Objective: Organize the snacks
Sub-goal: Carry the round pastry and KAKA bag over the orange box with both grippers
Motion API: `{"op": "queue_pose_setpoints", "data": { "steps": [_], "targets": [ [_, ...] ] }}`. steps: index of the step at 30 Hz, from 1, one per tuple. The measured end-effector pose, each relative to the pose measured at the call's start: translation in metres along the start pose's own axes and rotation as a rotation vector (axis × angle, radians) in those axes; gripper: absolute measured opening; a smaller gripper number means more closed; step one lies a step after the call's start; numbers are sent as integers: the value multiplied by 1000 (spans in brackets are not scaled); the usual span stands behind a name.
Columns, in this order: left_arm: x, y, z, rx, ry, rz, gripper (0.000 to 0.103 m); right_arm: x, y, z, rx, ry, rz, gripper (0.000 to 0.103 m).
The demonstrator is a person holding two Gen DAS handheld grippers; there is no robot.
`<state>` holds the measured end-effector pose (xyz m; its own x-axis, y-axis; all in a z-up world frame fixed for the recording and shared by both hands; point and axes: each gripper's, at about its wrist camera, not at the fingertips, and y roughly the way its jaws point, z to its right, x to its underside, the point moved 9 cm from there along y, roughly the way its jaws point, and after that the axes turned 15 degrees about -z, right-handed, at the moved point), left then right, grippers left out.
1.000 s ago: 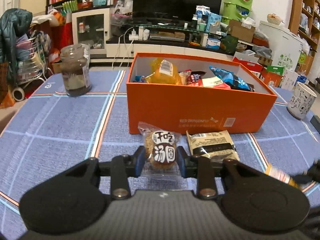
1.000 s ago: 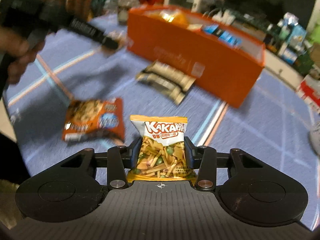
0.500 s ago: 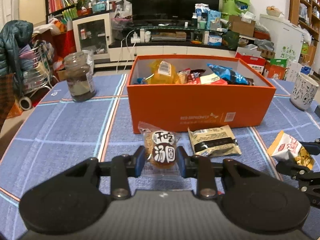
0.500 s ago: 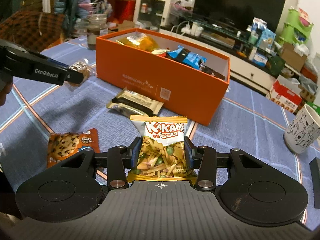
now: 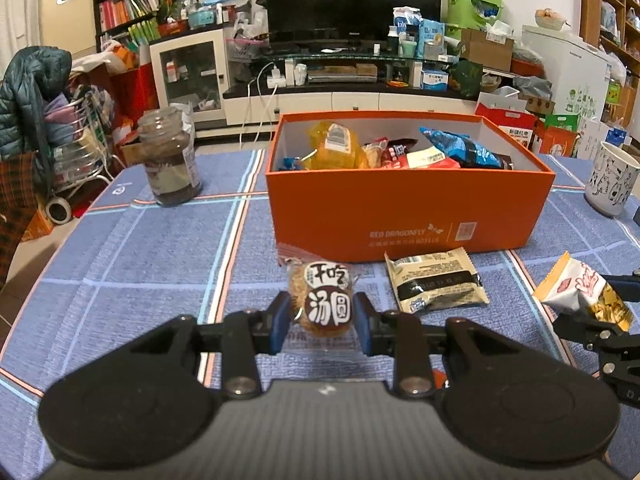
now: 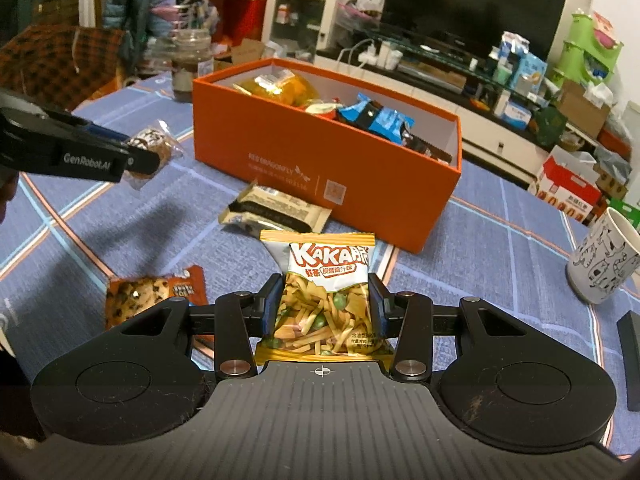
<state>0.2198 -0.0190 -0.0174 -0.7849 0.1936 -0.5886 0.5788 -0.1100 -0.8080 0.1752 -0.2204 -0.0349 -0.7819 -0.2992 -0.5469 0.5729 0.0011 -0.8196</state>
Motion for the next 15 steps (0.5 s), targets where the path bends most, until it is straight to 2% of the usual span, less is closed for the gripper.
{"op": "queue_pose_setpoints", "data": {
  "steps": [8, 11, 13, 15],
  "targets": [
    [-7, -32, -5, 70, -19, 54, 29, -12, -25, 1, -27, 44, 70, 29],
    [-23, -37, -9, 58, -13, 80, 30, -32, -31, 10, -60, 90, 99, 30],
    [-40, -34, -12, 75, -31, 80, 29, -51, -31, 25, -89, 147, 112, 30],
    [-63, -27, -10, 85, -31, 86, 29, -73, -26, 39, -77, 159, 119, 30]
  ]
}}
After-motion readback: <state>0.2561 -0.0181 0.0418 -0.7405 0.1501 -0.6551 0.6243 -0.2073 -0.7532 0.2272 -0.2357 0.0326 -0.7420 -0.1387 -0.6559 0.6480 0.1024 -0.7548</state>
